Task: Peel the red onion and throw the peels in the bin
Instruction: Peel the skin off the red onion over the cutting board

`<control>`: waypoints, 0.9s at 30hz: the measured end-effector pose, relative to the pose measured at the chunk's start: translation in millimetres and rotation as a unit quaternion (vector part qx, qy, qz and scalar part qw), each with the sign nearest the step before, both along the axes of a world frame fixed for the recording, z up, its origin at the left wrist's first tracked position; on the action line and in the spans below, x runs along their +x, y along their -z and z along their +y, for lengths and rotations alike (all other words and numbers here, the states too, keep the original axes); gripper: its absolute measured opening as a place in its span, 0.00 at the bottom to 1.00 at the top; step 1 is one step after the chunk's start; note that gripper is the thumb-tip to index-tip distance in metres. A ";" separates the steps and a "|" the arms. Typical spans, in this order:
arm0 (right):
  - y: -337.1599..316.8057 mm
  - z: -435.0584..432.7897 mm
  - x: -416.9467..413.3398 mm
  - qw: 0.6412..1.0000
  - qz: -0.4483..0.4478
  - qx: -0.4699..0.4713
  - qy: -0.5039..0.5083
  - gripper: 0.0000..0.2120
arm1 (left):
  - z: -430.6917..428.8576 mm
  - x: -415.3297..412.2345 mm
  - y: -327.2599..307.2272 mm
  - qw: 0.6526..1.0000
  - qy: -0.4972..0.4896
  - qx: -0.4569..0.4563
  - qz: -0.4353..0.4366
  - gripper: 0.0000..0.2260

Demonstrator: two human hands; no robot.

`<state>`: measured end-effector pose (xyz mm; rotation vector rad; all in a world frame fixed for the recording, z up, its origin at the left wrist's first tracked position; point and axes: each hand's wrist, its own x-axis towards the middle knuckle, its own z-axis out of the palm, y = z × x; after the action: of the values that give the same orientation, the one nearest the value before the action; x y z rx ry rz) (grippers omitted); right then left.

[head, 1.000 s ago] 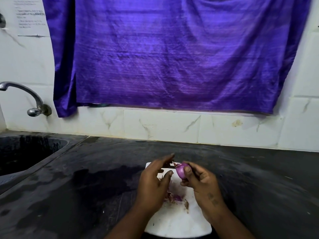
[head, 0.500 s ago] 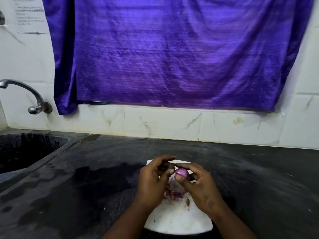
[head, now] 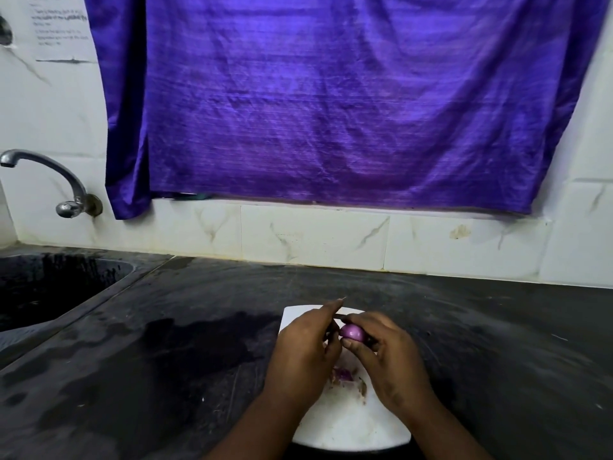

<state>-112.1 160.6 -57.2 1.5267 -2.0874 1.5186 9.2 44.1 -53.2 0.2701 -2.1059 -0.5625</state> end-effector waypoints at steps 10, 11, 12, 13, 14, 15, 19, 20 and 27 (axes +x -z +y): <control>-8.8 5.3 -0.7 0.998 0.054 -0.024 -0.002 0.13 | -1.7 -2.9 -1.3 0.995 -0.001 0.074 0.067 0.25; -9.4 5.3 -1.0 0.998 0.051 -0.027 -0.003 0.13 | -1.2 -2.8 -2.3 0.994 0.005 0.081 0.069 0.23; -9.9 5.5 -0.9 0.998 0.049 -0.030 0.000 0.13 | 0.5 -2.8 -3.0 0.994 0.012 0.082 0.066 0.21; -9.5 5.5 -0.5 0.998 0.047 -0.031 0.002 0.14 | 2.9 -3.1 -3.4 0.996 0.015 0.070 0.062 0.20; -8.7 5.3 0.1 0.999 0.044 -0.032 0.004 0.14 | 5.1 -3.1 -3.8 0.997 0.015 0.048 0.057 0.19; -7.4 4.8 0.9 0.999 0.040 -0.032 0.006 0.14 | 6.2 -2.8 -4.0 0.998 0.008 0.025 0.050 0.18; -4.5 2.7 -0.7 0.999 0.034 -0.030 0.026 0.13 | 5.8 3.2 -6.7 0.997 -0.045 -0.042 -0.052 0.15; -4.1 2.5 -1.4 0.999 0.036 -0.026 0.027 0.13 | 6.5 4.7 -8.5 0.991 -0.063 -0.067 -0.101 0.15; -2.7 4.6 -6.5 0.996 0.082 0.009 0.030 0.12 | 7.9 8.1 -12.0 0.976 -0.077 -0.103 -0.178 0.04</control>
<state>-118.6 165.2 -54.5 1.5238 -2.0414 1.3098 17.3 52.0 -41.3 0.4374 -2.4412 -0.2109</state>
